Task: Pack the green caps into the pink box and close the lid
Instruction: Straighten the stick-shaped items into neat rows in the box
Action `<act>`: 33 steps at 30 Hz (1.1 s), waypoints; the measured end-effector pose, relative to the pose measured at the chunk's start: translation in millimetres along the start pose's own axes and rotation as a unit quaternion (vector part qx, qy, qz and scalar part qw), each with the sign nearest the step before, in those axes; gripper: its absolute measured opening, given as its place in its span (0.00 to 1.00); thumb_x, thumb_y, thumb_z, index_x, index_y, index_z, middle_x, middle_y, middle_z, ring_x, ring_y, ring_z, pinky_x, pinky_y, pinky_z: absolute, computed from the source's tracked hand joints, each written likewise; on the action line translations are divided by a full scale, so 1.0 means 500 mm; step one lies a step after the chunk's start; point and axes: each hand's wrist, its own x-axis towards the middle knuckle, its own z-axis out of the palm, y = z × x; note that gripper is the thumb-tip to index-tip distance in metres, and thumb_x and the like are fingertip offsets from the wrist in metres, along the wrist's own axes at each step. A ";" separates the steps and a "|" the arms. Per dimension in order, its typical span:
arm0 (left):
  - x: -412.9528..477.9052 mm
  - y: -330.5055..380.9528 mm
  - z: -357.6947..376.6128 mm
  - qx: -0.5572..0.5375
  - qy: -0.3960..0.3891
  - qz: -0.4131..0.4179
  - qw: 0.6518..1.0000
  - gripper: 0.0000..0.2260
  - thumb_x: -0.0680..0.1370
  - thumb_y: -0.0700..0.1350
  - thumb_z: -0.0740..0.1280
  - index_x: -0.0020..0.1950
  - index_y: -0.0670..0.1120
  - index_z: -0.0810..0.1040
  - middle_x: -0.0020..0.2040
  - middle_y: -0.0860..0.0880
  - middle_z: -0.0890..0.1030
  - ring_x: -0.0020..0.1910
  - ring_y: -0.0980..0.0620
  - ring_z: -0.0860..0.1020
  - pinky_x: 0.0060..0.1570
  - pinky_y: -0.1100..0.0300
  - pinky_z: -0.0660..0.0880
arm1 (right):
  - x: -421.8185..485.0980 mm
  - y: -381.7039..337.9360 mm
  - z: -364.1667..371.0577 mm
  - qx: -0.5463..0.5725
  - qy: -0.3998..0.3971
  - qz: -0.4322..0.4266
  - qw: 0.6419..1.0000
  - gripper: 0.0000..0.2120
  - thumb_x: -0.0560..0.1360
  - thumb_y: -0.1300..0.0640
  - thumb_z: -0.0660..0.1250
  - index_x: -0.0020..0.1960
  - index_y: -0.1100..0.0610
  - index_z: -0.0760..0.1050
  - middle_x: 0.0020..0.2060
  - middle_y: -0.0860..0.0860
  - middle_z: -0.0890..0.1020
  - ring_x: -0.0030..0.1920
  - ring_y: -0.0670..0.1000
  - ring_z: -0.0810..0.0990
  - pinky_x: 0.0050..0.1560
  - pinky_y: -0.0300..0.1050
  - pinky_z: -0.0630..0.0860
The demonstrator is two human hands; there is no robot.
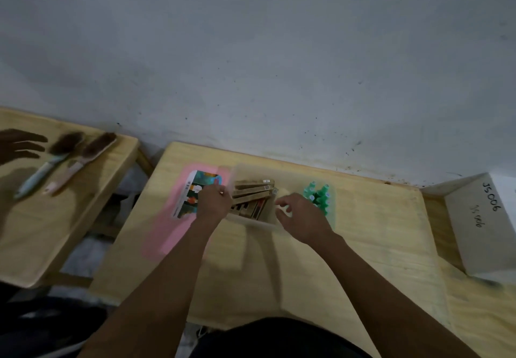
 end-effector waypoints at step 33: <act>0.068 -0.039 -0.039 -0.115 -0.182 -0.089 0.972 0.11 0.73 0.37 0.67 0.34 0.51 0.81 0.50 0.38 0.83 0.53 0.36 0.81 0.56 0.41 0.77 | 0.138 -0.021 0.082 -0.112 -0.102 0.064 0.986 0.32 0.67 0.44 0.70 0.70 0.47 0.68 0.59 0.52 0.75 0.61 0.55 0.75 0.60 0.52 0.73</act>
